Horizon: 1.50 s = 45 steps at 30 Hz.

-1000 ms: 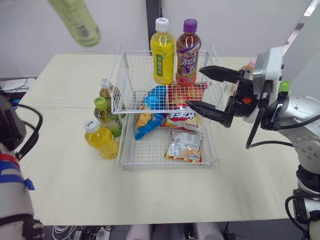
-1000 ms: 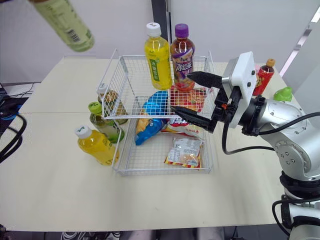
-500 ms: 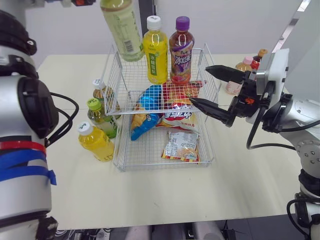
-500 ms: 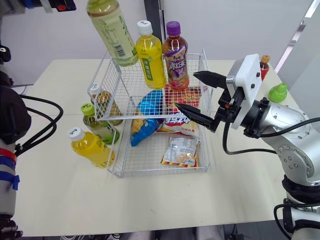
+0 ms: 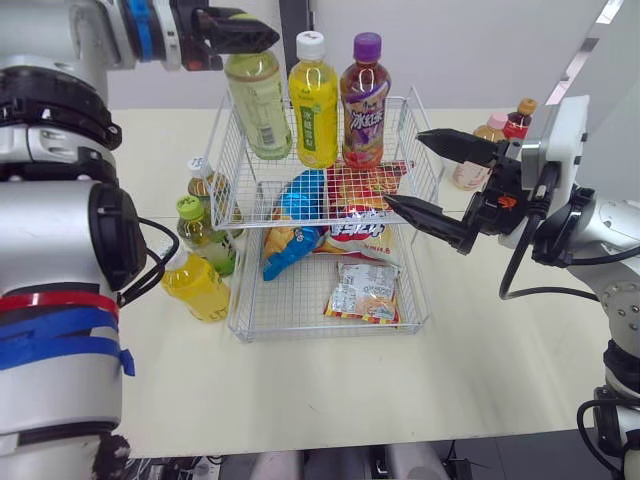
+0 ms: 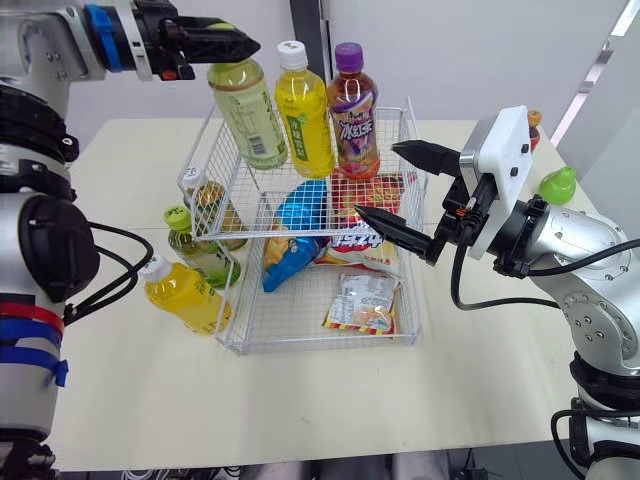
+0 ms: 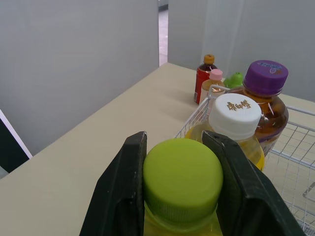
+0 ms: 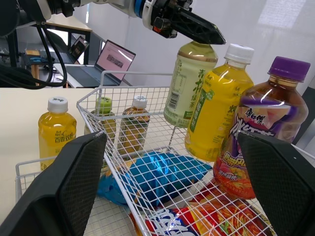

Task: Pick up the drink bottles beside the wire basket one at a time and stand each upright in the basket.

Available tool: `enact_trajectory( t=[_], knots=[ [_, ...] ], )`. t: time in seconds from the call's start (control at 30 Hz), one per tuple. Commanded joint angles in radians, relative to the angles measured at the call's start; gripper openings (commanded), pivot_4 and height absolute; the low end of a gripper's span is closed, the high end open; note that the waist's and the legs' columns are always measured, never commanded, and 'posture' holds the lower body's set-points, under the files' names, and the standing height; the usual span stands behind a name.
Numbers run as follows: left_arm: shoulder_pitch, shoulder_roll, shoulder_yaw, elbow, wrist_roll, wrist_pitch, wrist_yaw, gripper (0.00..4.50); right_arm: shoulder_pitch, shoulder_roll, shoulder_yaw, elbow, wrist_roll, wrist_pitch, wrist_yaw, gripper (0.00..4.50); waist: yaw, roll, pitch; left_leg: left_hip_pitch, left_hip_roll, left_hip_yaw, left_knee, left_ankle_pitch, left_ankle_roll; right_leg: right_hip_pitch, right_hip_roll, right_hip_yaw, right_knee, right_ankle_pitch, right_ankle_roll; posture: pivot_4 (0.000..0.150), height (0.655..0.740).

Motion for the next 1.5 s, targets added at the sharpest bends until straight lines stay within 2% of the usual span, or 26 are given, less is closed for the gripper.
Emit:
enact_trajectory(
  t=[0.03, 0.33, 0.4, 0.67, 0.9, 1.03, 1.17, 1.3, 1.37, 1.43, 1.5],
  knots=[
    [-0.014, 0.002, 0.021, -0.024, -0.005, -0.029, 0.0, 1.37, -0.008, -0.014, -0.033, -0.028, 0.012, -0.009, -0.007, 4.5, 0.0, 0.0, 0.0, 0.0, 0.0, 0.0, 0.0, 0.0, 0.0, 0.0, 0.0, 0.0, 0.0, 0.0, 0.0, 0.15, 0.74],
    [-0.007, -0.001, 0.032, -0.01, -0.005, -0.007, -0.004, 1.37, -0.01, -0.023, -0.032, -0.026, 0.021, -0.007, -0.011, 4.5, 0.0, 0.0, 0.0, 0.0, 0.0, 0.0, 0.0, 0.0, 0.0, 0.0, 0.0, 0.0, 0.0, 0.0, 0.0, 0.15, 0.74],
    [-0.003, 0.0, 0.027, -0.012, -0.001, -0.014, -0.017, 2.1, -0.01, -0.024, -0.033, -0.025, 0.021, -0.008, -0.011, 4.5, 0.0, 0.0, 0.0, 0.0, 0.0, 0.0, 0.0, 0.0, 0.0, 0.0, 0.0, 0.0, 0.0, 0.0, 0.0, 0.15, 0.74],
    [-0.016, 0.04, 0.03, -0.035, 0.0, -0.008, -0.071, 4.49, -0.007, -0.032, -0.033, -0.024, 0.023, -0.011, -0.007, 4.5, -0.002, 0.0, 0.0, 0.0, 0.0, 0.0, 0.0, 0.0, 0.0, 0.0, 0.0, 0.0, 0.0, 0.0, 0.0, 0.15, 0.74],
    [-0.014, 0.137, 0.034, -0.117, -0.016, 0.056, -0.14, 4.49, -0.007, -0.041, -0.028, -0.021, 0.019, -0.016, 0.005, 4.5, -0.002, 0.0, 0.0, 0.0, 0.0, 0.0, 0.0, 0.0, 0.0, 0.0, 0.0, 0.0, 0.0, 0.0, 0.0, 0.15, 0.74],
    [0.038, 0.234, 0.046, -0.214, -0.014, 0.073, -0.145, 4.49, -0.012, -0.05, -0.01, -0.009, 0.0, -0.028, 0.028, 4.5, -0.002, 0.0, 0.0, 0.0, 0.0, 0.0, 0.001, 0.0, 0.0, 0.0, 0.0, 0.0, 0.0, 0.0, 0.0, 0.15, 0.74],
    [0.17, 0.377, 0.101, -0.39, -0.044, 0.128, -0.133, 4.49, -0.029, -0.048, 0.035, 0.032, -0.058, -0.074, 0.078, 4.5, -0.012, 0.001, 0.0, 0.002, 0.002, 0.0, 0.0, 0.0, 0.0, 0.0, 0.001, 0.001, 0.001, 0.0, 0.0, 0.15, 0.74],
    [0.402, 0.503, 0.209, -0.623, -0.097, 0.243, -0.091, 4.49, -0.06, -0.025, 0.09, 0.082, -0.099, -0.138, 0.158, 4.5, -0.02, 0.001, 0.0, 0.002, 0.003, -0.001, 0.0, 0.0, 0.0, 0.0, 0.002, 0.001, 0.001, 0.0, 0.0, 0.15, 0.74],
    [0.501, 0.532, 0.271, -0.721, -0.135, 0.33, -0.052, 4.49, -0.072, -0.012, 0.111, 0.103, -0.112, -0.165, 0.193, 4.5, -0.02, 0.001, 0.0, 0.002, 0.004, -0.002, 0.001, 0.0, 0.0, 0.0, 0.002, 0.001, 0.002, 0.0, 0.0, 0.15, 0.74],
    [0.725, 0.58, 0.39, -0.91, -0.186, 0.439, -0.089, 4.49, -0.088, 0.006, 0.145, 0.126, -0.094, -0.17, 0.257, 4.5, -0.021, 0.001, -0.001, 0.002, 0.003, -0.003, 0.001, 0.0, -0.001, 0.001, 0.002, 0.001, 0.001, 0.0, 0.0, 0.15, 0.74],
    [0.994, 0.613, 0.555, -1.096, -0.211, 0.519, -0.151, 4.49, -0.051, -0.062, 0.059, 0.132, -0.011, -0.165, 0.389, 4.5, -0.02, 0.002, -0.001, 0.002, 0.003, -0.003, 0.0, 0.0, -0.001, 0.001, 0.001, 0.003, 0.001, 0.0, 0.0, 0.15, 0.74]
  ],
)
